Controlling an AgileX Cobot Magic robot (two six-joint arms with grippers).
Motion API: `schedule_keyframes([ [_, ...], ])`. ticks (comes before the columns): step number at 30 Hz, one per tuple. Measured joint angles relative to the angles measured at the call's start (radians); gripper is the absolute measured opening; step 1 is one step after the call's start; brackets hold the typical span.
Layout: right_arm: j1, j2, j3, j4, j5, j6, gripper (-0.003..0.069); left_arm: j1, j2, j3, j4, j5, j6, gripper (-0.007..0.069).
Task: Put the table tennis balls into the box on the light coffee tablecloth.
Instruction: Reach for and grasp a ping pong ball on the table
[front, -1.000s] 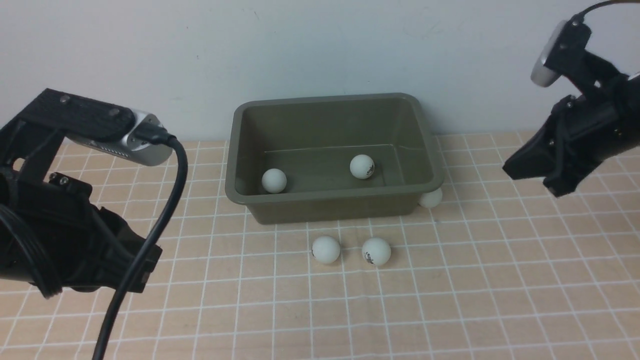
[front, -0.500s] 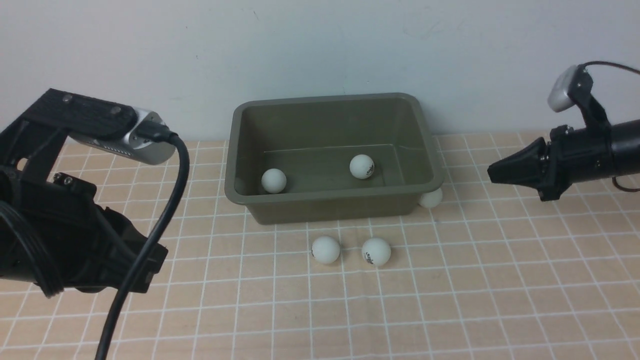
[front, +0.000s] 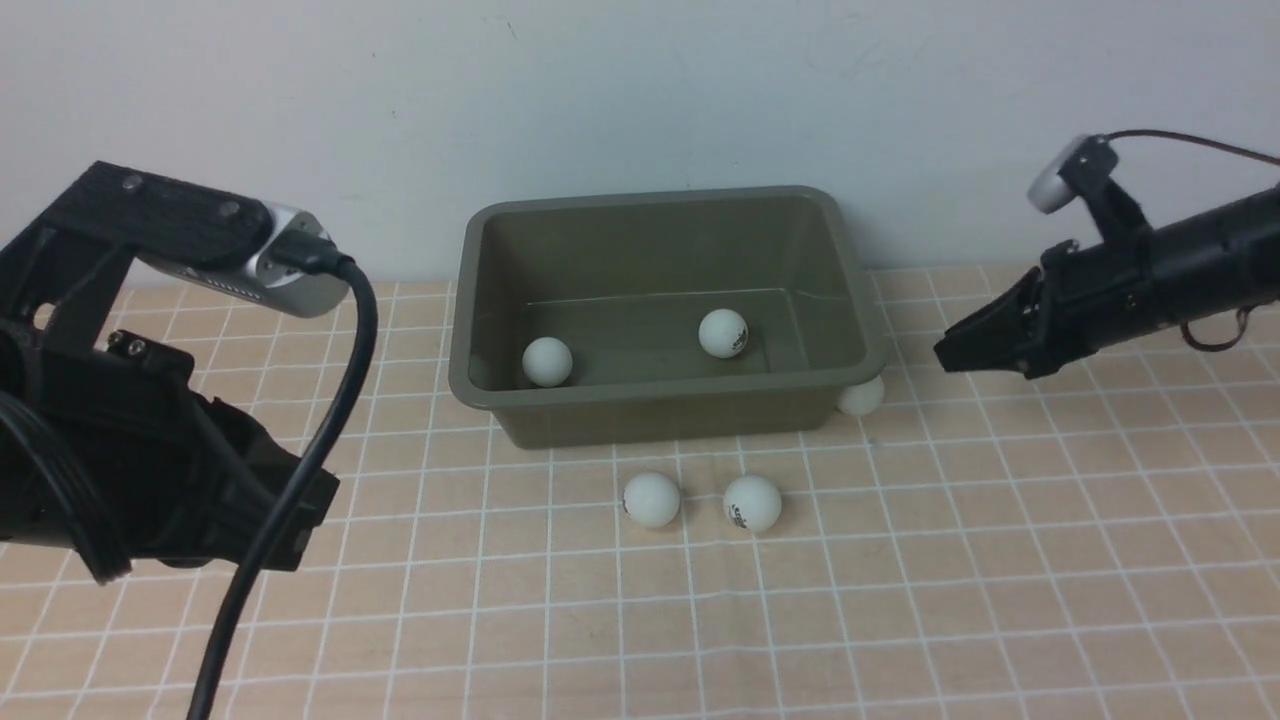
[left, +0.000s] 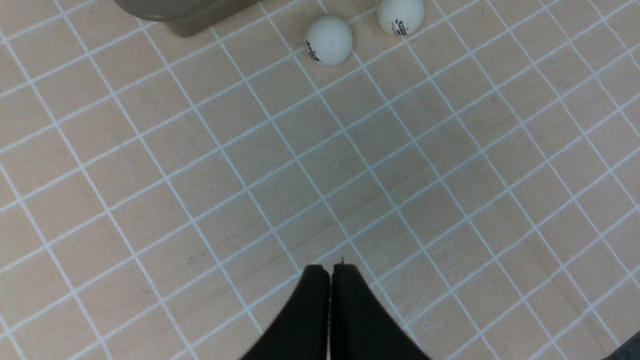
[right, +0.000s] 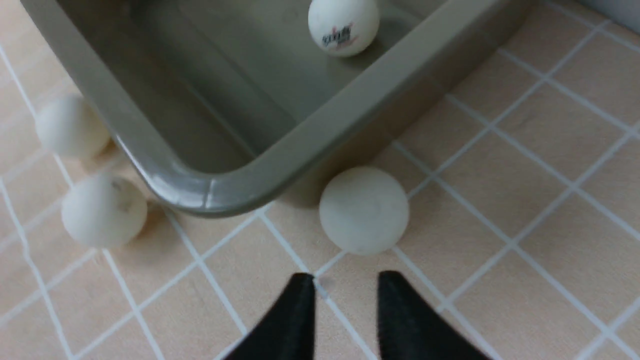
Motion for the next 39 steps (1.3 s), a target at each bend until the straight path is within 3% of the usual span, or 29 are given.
schedule_keyframes([
  [5, 0.083, 0.002, -0.003, -0.091, -0.044, 0.002, 0.0398, 0.000, 0.000, 0.000, 0.000, -0.004, 0.000, -0.0043],
  [8, 0.086, 0.002, -0.004, -0.095, -0.061, -0.059, 0.0417, 0.000, 0.000, 0.000, 0.000, -0.004, 0.001, -0.0043],
  [17, 0.085, 0.003, -0.004, -0.053, -0.100, -0.251, 0.0421, 0.000, 0.000, 0.000, 0.000, -0.004, 0.027, -0.0043],
  [39, 0.098, 0.110, -0.012, 0.063, -0.163, -0.380, 0.0386, 0.000, 0.000, 0.000, 0.000, -0.007, 0.042, -0.0043],
])
